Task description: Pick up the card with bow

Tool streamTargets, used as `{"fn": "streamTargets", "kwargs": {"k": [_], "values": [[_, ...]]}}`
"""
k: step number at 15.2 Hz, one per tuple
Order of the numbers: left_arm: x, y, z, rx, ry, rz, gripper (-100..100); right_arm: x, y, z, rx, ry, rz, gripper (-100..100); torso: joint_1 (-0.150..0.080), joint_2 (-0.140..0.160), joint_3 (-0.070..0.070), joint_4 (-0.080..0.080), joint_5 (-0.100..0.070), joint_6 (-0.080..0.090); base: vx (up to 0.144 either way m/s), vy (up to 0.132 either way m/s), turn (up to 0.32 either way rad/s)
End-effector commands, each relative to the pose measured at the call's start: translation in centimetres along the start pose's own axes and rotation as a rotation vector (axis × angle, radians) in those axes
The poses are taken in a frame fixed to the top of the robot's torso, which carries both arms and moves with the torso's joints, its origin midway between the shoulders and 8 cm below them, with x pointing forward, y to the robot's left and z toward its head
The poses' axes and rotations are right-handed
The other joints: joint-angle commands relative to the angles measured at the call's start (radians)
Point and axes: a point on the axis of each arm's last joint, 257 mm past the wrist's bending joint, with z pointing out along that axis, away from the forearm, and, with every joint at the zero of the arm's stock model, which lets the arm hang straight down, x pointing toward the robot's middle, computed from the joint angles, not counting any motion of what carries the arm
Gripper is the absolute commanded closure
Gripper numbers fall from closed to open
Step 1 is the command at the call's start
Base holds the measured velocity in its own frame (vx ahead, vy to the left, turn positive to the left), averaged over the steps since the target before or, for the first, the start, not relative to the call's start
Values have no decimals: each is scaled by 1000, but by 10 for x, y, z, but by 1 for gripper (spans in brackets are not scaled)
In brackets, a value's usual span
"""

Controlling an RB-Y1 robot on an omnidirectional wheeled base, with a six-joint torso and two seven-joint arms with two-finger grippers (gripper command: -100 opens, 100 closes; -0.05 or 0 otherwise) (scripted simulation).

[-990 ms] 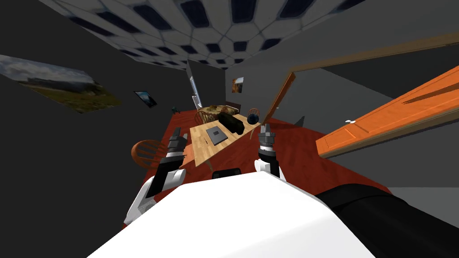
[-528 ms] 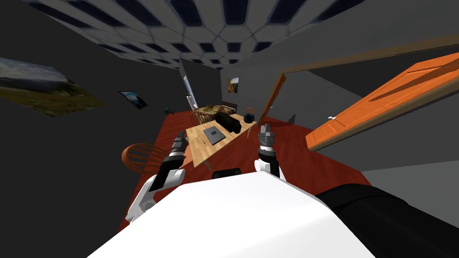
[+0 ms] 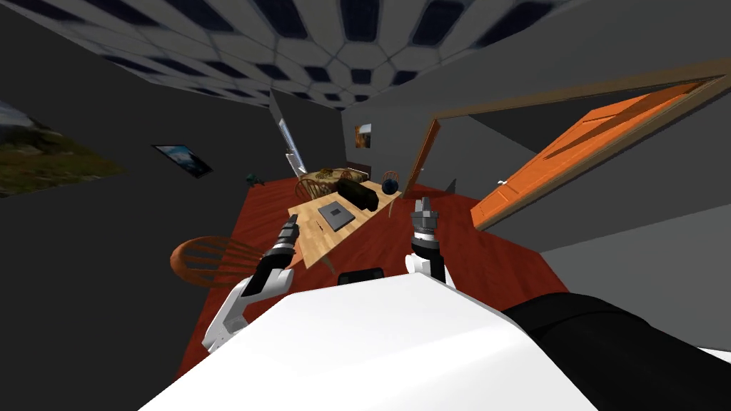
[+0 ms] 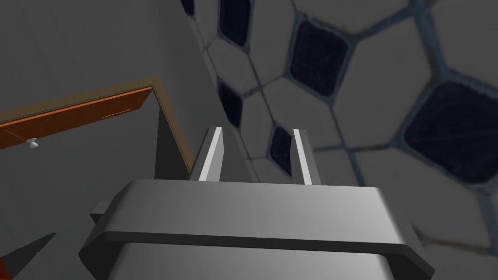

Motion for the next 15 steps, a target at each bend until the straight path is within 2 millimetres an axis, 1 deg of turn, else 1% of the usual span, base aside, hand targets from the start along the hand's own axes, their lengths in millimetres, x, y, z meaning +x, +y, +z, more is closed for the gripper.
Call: {"fn": "streamTargets", "kwargs": {"k": [1,2,3,4,5,6,7,8,9,10,11,12,13,15], "values": [[0,21,0,-62,3,19,-100,0,0,0,0,0,0,0,0,0,0,0,0,0,-29,8,-185],[-2,39,0,-113,5,44,-100,0,0,0,0,0,0,0,0,0,0,0,0,0,-35,13,-214],[-2,44,-1,-132,7,44,-100,0,0,0,0,0,0,0,0,0,0,0,0,0,-36,17,-199],[-4,60,-1,-175,9,70,-100,0,0,0,0,0,0,0,0,0,0,0,0,0,-40,17,-259],[-3,67,-2,-201,11,70,-100,0,0,0,0,0,0,0,0,0,0,0,0,0,-39,21,-204],[-3,68,-2,-202,12,70,-100,0,0,0,0,0,0,0,1,1,0,0,0,0,-28,16,-52],[-5,86,-4,-256,16,95,-100,0,0,0,0,0,0,0,1,0,0,0,0,-1,-24,9,-170],[-5,91,-5,-273,18,95,-100,0,0,0,0,0,0,0,0,0,0,0,0,0,-22,8,-203],[-5,91,-6,-273,18,95,-100,0,0,0,0,0,0,0,0,0,0,0,0,0,-14,8,-71],[-7,109,-8,-325,24,120,-100,0,0,0,0,0,0,0,0,-1,0,0,0,-1,-13,7,-185],[-6,113,-10,-344,26,120,-100,0,0,0,0,0,0,0,0,-1,-1,0,0,0,-14,11,-186],[-6,113,-10,-344,26,120,-100,0,0,0,0,0,0,0,0,-1,-1,0,0,0,-10,12,-60],[-8,132,-14,-396,33,145,-100,0,0,0,0,0,0,0,0,-1,-1,0,0,-1,-11,10,-172],[-8,136,-15,-414,35,145,-100,0,0,0,0,0,0,0,0,-2,-1,0,0,0,-11,12,-146]]}}
